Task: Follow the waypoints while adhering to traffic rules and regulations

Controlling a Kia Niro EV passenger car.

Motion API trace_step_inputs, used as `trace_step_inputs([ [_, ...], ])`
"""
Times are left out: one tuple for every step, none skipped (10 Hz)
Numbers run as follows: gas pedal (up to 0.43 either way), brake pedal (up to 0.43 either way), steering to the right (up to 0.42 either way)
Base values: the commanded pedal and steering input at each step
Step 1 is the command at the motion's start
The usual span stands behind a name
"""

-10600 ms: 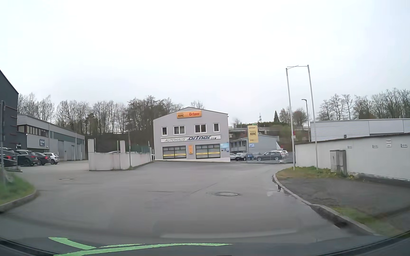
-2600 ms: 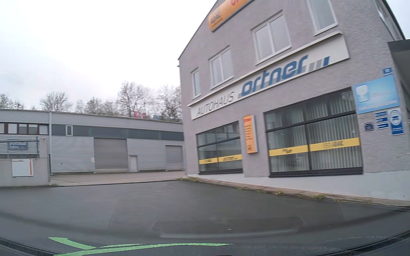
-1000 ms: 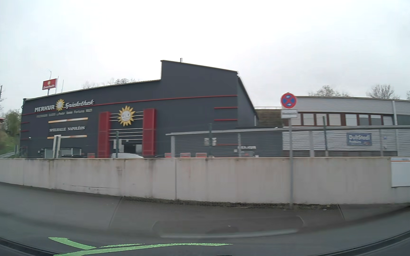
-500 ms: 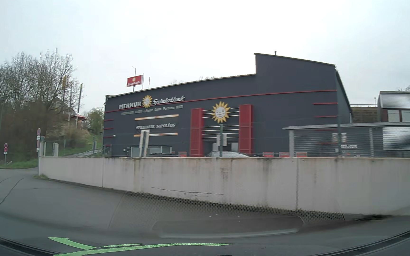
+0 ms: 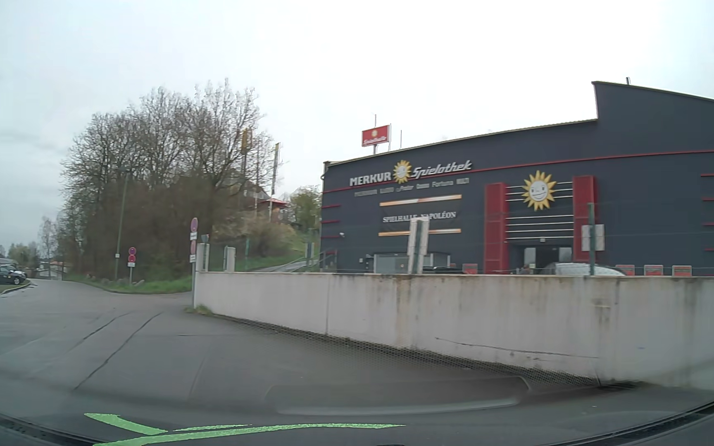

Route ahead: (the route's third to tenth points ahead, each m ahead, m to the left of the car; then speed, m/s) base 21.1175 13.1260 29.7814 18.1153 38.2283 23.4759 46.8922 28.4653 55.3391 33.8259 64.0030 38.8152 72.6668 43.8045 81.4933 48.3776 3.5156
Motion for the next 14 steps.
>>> trace_step_inputs([
  [0.098, 0.0, -0.593],
  [0.098, 0.0, -0.58],
  [0.098, 0.0, -0.554],
  [0.098, 0.0, -0.522],
  [0.098, 0.0, -0.494],
  [0.098, 0.0, -0.46],
  [0.098, 0.0, -0.43],
  [0.11, 0.0, -0.403],
  [0.118, 0.0, -0.359],
  [0.118, 0.0, -0.326],
  [0.13, 0.0, -0.295],
  [0.157, 0.0, -0.27],
  [0.209, 0.0, -0.243],
  [0.22, 0.0, -0.21],
])
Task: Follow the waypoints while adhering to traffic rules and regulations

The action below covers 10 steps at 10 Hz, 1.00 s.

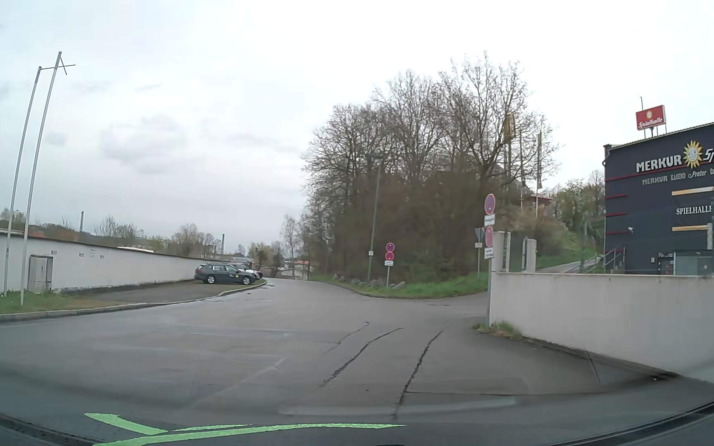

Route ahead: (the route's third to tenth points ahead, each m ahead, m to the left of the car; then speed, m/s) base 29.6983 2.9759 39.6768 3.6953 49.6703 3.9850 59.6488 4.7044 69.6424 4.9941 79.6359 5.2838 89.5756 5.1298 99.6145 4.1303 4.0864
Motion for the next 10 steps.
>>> trace_step_inputs([
  [0.22, 0.0, -0.176],
  [0.24, 0.0, -0.15],
  [0.268, 0.0, -0.113],
  [0.268, 0.0, -0.081],
  [0.268, 0.0, -0.063],
  [0.268, 0.0, -0.053],
  [0.268, 0.0, -0.045],
  [0.287, 0.0, -0.029],
  [0.287, 0.0, -0.016],
  [0.299, 0.0, -0.008],
])
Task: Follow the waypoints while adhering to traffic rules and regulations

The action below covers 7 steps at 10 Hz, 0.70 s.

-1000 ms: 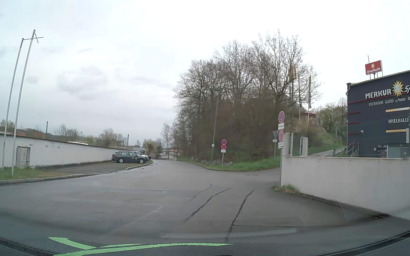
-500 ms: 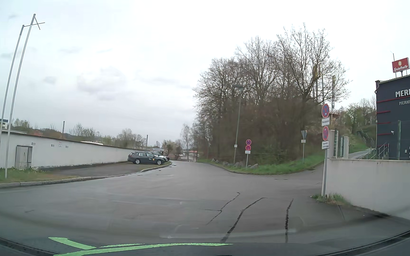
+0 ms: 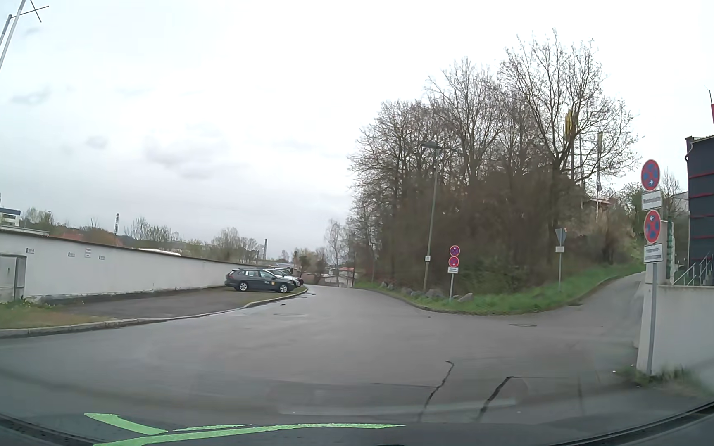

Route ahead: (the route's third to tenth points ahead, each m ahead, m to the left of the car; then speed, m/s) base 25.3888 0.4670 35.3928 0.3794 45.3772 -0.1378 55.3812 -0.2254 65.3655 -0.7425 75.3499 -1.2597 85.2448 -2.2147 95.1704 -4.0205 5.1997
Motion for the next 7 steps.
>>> trace_step_inputs([
  [0.299, 0.0, -0.004],
  [0.311, 0.0, 0.002],
  [0.339, 0.0, 0.011],
  [0.339, 0.0, 0.021],
  [0.339, 0.0, 0.028],
  [0.339, 0.0, 0.03],
  [0.339, 0.0, 0.029],
])
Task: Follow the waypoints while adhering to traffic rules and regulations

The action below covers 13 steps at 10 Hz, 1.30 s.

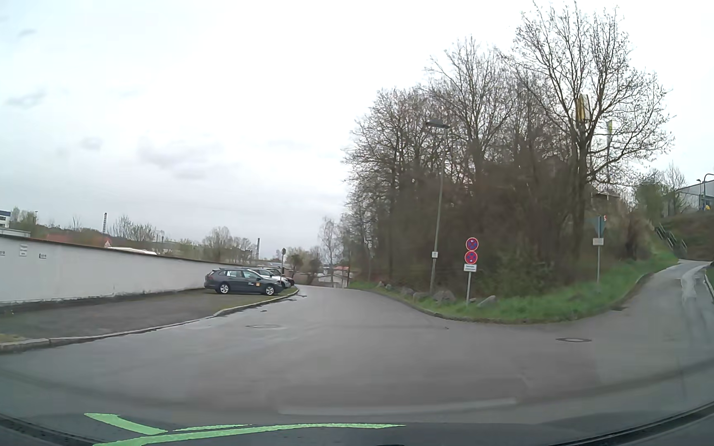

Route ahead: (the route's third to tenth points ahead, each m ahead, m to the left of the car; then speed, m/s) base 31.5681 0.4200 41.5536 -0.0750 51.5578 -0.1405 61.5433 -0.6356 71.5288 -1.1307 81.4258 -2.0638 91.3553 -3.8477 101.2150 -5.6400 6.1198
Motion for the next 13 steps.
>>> trace_step_inputs([
  [0.339, 0.0, 0.029],
  [0.339, 0.0, 0.029],
  [0.331, 0.0, 0.028],
  [0.331, 0.0, 0.026],
  [0.331, 0.0, 0.02],
  [0.331, 0.0, 0.014],
  [0.331, 0.0, 0.008],
  [0.331, 0.0, 0.005],
  [0.331, 0.0, 0.004],
  [0.331, 0.0, 0.003],
  [0.331, 0.0, 0.002],
  [0.331, 0.0, 0.001],
  [0.331, 0.0, 0.0],
])
